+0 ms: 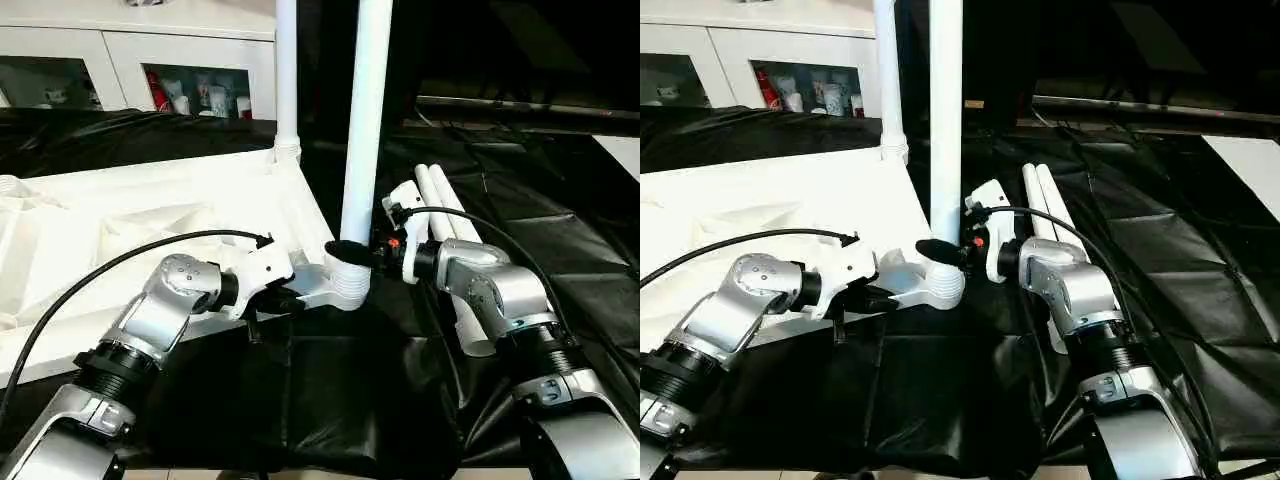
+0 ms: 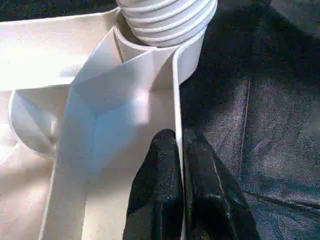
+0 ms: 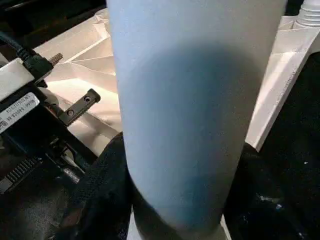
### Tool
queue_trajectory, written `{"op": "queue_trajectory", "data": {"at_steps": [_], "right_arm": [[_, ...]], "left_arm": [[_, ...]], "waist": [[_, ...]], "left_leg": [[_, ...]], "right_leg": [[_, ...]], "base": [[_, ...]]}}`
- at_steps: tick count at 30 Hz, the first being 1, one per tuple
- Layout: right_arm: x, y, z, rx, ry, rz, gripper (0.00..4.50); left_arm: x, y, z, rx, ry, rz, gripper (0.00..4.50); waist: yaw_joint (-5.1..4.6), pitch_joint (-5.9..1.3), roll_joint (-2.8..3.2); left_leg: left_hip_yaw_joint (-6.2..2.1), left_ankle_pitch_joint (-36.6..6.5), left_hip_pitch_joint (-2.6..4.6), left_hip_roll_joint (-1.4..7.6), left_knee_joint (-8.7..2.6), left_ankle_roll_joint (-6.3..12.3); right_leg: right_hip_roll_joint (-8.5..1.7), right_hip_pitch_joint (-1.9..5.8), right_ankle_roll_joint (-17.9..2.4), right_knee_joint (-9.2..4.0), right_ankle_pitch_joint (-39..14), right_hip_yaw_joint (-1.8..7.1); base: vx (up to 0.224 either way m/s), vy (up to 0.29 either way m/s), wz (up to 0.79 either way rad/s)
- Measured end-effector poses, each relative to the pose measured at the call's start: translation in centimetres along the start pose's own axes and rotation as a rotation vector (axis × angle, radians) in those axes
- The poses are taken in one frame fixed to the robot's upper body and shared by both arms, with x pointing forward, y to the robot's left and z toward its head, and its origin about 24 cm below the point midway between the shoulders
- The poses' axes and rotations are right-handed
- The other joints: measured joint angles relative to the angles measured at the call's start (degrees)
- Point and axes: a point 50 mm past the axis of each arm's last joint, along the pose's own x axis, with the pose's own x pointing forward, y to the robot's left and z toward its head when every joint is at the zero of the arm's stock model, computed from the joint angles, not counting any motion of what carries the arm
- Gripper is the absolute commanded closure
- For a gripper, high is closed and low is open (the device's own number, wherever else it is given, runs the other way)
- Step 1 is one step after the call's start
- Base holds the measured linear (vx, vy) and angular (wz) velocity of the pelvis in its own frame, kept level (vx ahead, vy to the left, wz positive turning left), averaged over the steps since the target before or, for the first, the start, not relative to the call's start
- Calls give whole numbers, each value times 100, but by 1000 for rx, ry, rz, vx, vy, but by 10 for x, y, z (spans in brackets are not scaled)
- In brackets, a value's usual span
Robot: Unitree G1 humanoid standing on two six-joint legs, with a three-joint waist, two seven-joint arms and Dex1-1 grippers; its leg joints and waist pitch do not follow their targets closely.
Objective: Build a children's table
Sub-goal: Insert table leg to table base
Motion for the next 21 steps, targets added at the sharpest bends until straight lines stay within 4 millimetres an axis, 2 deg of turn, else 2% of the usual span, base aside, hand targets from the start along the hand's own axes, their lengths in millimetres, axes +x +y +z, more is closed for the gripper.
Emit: {"op": "queue_trajectory", "data": {"at_steps": [21], "right_arm": [[3,-6,-4,16,11,-21,260]], "left_arm": [[1,1,0,14,1,-7,450]], "waist": [[36,-2,-7]], "left_leg": [[0,0,3,0,-1,-1]], "right_leg": [[0,1,2,0,-1,0]], "base": [[0,0,0]]}}
